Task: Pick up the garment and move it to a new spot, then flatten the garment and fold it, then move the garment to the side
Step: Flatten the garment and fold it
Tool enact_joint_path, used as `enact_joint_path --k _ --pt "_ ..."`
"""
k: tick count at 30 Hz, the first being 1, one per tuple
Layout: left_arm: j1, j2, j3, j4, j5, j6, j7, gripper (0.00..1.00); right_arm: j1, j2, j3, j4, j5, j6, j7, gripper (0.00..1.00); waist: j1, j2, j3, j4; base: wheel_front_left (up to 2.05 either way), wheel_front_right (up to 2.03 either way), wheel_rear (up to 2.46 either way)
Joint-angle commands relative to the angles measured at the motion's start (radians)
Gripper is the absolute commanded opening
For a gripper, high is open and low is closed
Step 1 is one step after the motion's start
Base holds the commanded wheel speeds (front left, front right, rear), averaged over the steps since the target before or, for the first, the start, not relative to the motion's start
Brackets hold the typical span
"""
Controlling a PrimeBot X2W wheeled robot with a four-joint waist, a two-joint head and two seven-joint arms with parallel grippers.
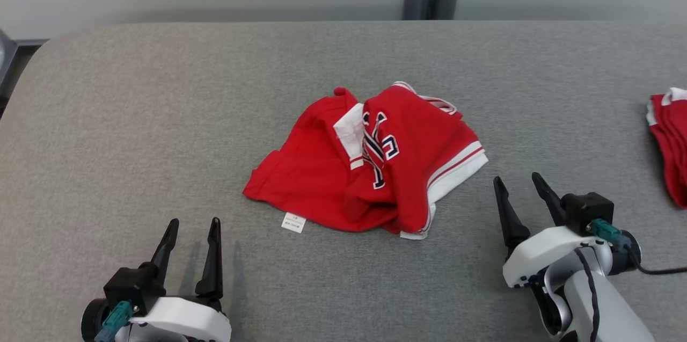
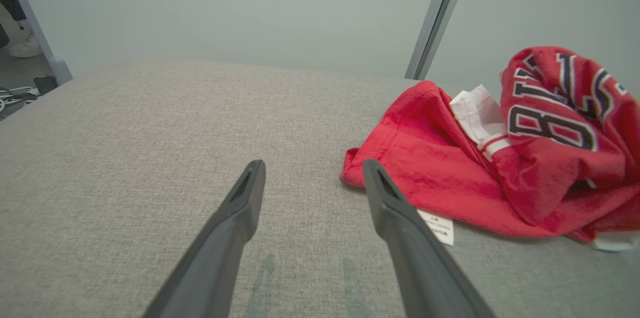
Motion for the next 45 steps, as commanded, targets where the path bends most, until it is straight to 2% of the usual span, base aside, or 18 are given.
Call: enact_joint_path --k 1,6,11,12,13,14,15,19,23,30,36,40,45 --pt "-0.025 0.004 -0.004 -0.004 -0.001 -0.004 -0.005 1.00 -0.032 -0.007 -0.008 0.032 0.007 0.000 0.000 1.00 0.0000 0.0000 0.054 0.065 0.00 0.00 0.00" --pt "-0.038 0.003 -0.021 -0.009 -0.011 -0.009 -0.005 1.00 -0.099 -0.008 -0.032 0.134 0.010 0.000 0.000 1.00 0.0000 0.0000 0.088 0.121 0.00 0.00 0.00" --pt "-0.047 0.003 -0.023 -0.011 -0.018 -0.009 -0.005 1.00 -0.113 -0.006 -0.036 0.178 0.026 0.000 0.002 1.00 0.0000 0.0000 0.101 0.141 0.00 0.00 0.00" --pt "-0.047 0.003 -0.023 -0.012 -0.019 -0.009 -0.005 1.00 -0.113 -0.006 -0.032 0.190 0.032 0.000 0.002 0.87 0.0000 0.0000 0.104 0.143 0.00 0.00 0.00" --pt "-0.046 0.003 -0.023 -0.012 -0.019 -0.009 -0.005 1.00 -0.115 -0.005 -0.030 0.196 0.040 0.000 0.002 0.66 0.0000 0.0000 0.107 0.145 0.00 0.00 0.00" --pt "-0.047 0.004 -0.021 -0.012 -0.019 -0.009 -0.005 1.00 -0.115 -0.004 -0.025 0.202 0.046 0.000 0.003 0.36 0.0000 0.0000 0.109 0.145 0.00 0.00 0.00" --pt "-0.049 0.004 -0.019 -0.014 -0.020 -0.009 -0.005 1.00 -0.117 -0.002 -0.019 0.207 0.052 0.000 0.003 0.00 0.0000 0.0000 0.112 0.144 0.00 0.00 0.00" --pt "-0.057 0.004 -0.013 -0.012 -0.015 -0.010 -0.005 1.00 -0.119 -0.002 -0.020 0.190 0.066 0.000 0.004 0.00 0.0000 0.0000 0.113 0.136 0.00 0.00 0.00" --pt "-0.054 0.003 -0.006 -0.011 -0.008 -0.011 -0.005 1.00 -0.109 -0.008 -0.063 0.129 0.056 0.000 0.001 0.00 0.0000 0.0000 0.097 0.120 0.00 0.00 0.00" --pt "-0.015 0.004 -0.004 -0.004 -0.007 -0.009 -0.005 1.00 -0.095 -0.007 -0.138 -0.097 0.047 0.000 0.000 0.00 0.0000 0.0000 0.026 0.076 0.00 0.00 0.00" --pt "0.021 0.004 -0.001 0.010 -0.006 -0.004 -0.005 1.00 -0.144 -0.045 -0.114 -0.250 0.005 0.000 0.000 0.00 0.0000 0.0000 -0.053 0.036 0.00 0.00 0.00" --pt "0.042 0.004 -0.001 0.018 -0.011 0.004 -0.005 1.00 -0.155 -0.048 -0.141 -0.273 -0.052 0.000 0.000 0.00 0.0000 0.0000 -0.092 0.019 0.00 0.00 0.00" --pt "0.066 0.004 -0.007 0.025 -0.017 0.006 -0.005 1.00 -0.086 -0.024 -0.230 -0.219 -0.091 0.000 0.000 0.00 0.0000 0.0000 -0.110 0.007 0.00 0.00 0.00"
